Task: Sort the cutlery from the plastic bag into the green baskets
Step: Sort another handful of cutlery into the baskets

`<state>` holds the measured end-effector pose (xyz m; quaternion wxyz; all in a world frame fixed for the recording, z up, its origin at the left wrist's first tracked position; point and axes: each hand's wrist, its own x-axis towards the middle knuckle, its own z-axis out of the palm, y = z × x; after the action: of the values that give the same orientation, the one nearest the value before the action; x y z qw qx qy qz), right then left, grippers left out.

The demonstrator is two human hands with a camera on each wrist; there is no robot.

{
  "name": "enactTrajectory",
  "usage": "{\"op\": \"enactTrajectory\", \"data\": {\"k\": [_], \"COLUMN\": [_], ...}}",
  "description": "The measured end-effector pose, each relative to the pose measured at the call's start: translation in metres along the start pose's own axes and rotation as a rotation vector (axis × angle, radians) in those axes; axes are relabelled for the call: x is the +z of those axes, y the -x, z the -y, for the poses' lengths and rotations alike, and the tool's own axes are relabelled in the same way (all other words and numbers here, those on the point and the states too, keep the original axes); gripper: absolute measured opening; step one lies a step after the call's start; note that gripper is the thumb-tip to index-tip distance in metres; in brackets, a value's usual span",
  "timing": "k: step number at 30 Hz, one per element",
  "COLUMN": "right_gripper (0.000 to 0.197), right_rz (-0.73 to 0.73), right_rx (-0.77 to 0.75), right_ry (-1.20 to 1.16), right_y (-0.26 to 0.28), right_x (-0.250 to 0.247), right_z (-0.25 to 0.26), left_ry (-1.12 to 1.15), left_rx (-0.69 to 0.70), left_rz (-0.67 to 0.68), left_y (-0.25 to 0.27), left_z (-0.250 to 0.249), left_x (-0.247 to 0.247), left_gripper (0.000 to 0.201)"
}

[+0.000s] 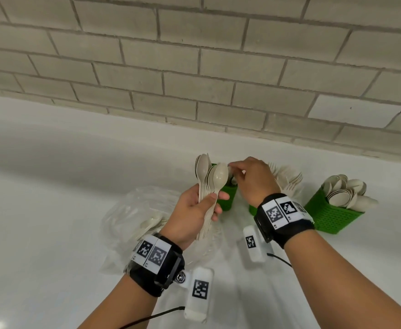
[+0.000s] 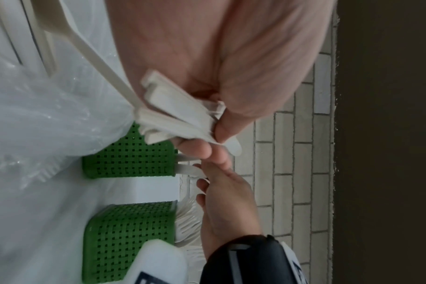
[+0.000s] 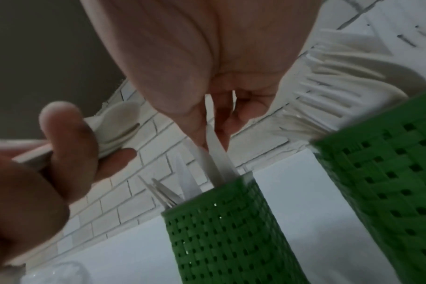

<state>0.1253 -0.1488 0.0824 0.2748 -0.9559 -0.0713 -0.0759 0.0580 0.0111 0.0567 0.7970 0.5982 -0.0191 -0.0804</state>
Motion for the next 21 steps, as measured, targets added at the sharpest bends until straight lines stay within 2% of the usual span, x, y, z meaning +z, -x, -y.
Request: {"op": "enactTrajectory", "data": {"k": [2, 5, 7, 9, 12, 16, 18, 21], "right_gripper": [0.029, 0.022, 0.015, 0.009, 0.008, 0.015, 0.012, 0.01], "right_rz": [-0.033, -0.199, -0.215, -0.195, -0.265, -0.421, -0.393, -0.33], "right_rx": [0.034, 0.099, 0.114, 0.102, 0.109, 0.232, 0.227, 0.203], "right_ry": [-0.027, -0.313, -0.476, -0.542, -0.599, -0.874, -0.925, -0.874], "right_y": [0.003, 0.018, 0.032, 0.044, 0.058, 0.075, 0.085, 0.096], "right_x": [-0.003, -0.015, -0.022, -0.022, -0.029, -0.055, -0.066, -0.073], "right_z": [0.003, 0.014, 0.024, 0.027, 0.015, -0.016, -0.026, -0.031], "left_ry": [-0.014, -0.03, -0.036, -0.015, 0.029, 0.032, -0.009, -0.031], "left_rx": [0.011, 0.019, 0.009, -0.025, -0.085, -0.152, -0.159, -0.16], "left_rz": [-0.006, 0.019, 0.057, 0.109, 0.173, 0.193, 0.197, 0.204], "left_y": [-0.001, -0.003, -0.003, -0.002, 0.002, 0.005, 0.006, 0.008], "left_z": [0.0, -0.001, -0.002, -0.002, -0.003, -0.002, 0.0, 0.0], "left_x": [-0.003, -0.002, 0.002, 0.011, 0.027, 0.041, 0.049, 0.063], "left_gripper": [0.022, 0.023, 0.023, 0.022, 0.021, 0.025, 0.024, 0.015]}}
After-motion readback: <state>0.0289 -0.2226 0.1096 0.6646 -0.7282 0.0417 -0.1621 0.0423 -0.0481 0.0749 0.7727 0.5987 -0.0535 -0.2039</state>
